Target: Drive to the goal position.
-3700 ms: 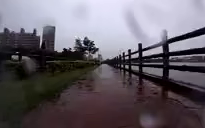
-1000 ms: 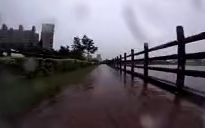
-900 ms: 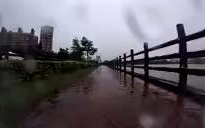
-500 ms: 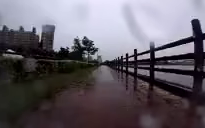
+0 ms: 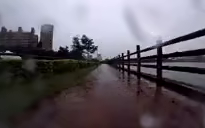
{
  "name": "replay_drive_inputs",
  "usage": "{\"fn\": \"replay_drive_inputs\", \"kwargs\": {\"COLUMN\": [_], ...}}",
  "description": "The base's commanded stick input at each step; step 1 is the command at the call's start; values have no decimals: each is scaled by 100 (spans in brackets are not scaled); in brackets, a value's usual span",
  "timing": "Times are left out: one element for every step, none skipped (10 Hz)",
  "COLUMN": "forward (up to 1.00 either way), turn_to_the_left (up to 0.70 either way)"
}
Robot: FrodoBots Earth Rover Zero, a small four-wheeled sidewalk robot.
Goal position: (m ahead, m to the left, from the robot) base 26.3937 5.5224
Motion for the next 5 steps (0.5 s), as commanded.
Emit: {"fn": "replay_drive_inputs", "kwargs": {"forward": [100,100,100,100,100], "turn_to_the_left": [0,0,0,0,0]}}
